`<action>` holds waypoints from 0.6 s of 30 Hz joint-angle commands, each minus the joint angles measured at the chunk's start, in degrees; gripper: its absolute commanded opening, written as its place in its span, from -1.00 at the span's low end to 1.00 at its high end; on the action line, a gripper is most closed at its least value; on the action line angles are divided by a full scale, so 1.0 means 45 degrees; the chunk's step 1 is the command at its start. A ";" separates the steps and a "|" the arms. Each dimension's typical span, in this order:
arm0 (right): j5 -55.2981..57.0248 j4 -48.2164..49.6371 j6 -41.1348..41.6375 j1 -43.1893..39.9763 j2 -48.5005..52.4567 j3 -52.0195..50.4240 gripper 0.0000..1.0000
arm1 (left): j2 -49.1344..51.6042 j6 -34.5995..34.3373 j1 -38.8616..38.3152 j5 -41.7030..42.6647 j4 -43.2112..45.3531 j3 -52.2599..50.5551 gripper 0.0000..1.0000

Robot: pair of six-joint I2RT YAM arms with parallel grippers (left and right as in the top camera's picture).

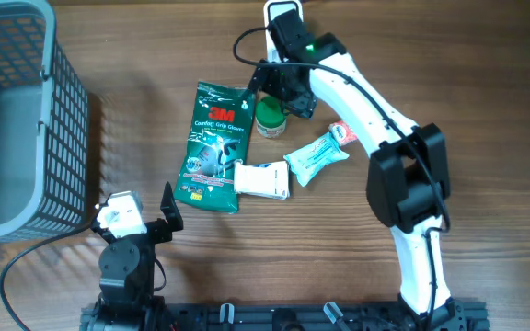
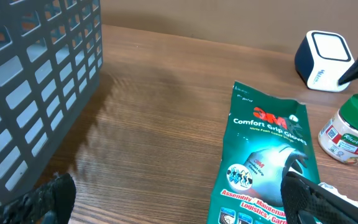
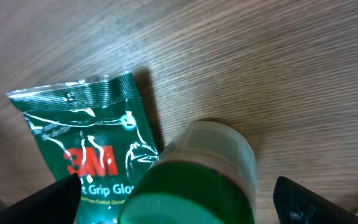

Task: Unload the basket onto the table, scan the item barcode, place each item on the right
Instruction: 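Move the right gripper over the green-lid jar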

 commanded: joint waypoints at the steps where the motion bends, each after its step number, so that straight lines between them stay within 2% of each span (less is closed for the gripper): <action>1: -0.0223 0.0112 0.0199 0.0228 0.0282 0.0330 0.99 | -0.0024 -0.0214 -0.0049 0.0063 0.0044 -0.0073 1.00; 4: -0.0214 -0.0063 -0.0194 0.0437 0.0316 0.0316 0.85 | -0.0024 -0.0214 -0.0049 0.0063 0.0044 -0.0073 1.00; 6: -0.0121 -0.0520 -0.0408 0.0529 0.0316 0.0316 0.65 | -0.0024 -0.0214 -0.0049 0.0063 0.0044 -0.0073 1.00; 10: 0.0627 -0.1574 -0.1049 0.0520 0.0316 0.0316 0.40 | -0.0024 -0.0214 -0.0049 0.0063 0.0044 -0.0073 1.00; 12: 0.0753 -0.1938 -0.1579 0.0520 0.0316 0.0321 0.34 | -0.0024 -0.0214 -0.0049 0.0063 0.0044 -0.0073 1.00; 15: 0.0758 -0.2312 -0.3366 0.0510 0.0282 0.0340 0.33 | -0.0024 -0.0214 -0.0049 0.0063 0.0044 -0.0073 1.00; 18: 0.0767 -0.3084 -0.6946 0.0408 0.0092 0.0797 0.33 | -0.0024 -0.0214 -0.0049 0.0063 0.0044 -0.0073 1.00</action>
